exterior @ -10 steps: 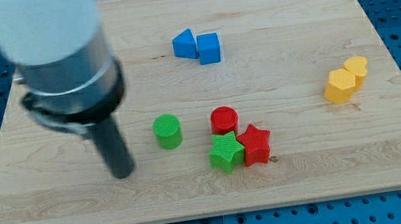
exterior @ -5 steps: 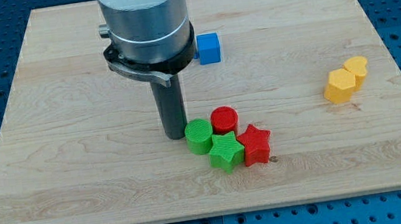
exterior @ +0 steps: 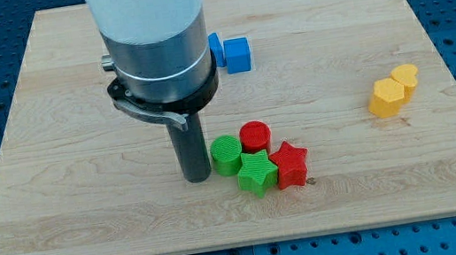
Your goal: Push the green blocks into the red blocks
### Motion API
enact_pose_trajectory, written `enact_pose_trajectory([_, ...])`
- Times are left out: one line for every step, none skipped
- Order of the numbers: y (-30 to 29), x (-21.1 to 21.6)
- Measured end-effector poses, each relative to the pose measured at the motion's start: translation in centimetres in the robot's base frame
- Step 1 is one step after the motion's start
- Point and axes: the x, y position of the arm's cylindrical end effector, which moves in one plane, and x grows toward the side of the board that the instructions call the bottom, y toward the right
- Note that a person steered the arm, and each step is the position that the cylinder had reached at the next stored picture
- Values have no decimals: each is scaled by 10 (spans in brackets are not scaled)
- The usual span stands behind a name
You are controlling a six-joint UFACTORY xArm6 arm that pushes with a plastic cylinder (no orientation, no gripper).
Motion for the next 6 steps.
enact_pose_trajectory([7,0])
enact_pose_trajectory([16,0])
enact_pose_trajectory([18,0])
enact_pose_trajectory([-13,0])
enact_pose_trajectory([-56,-21])
enact_pose_trajectory([-60,-66])
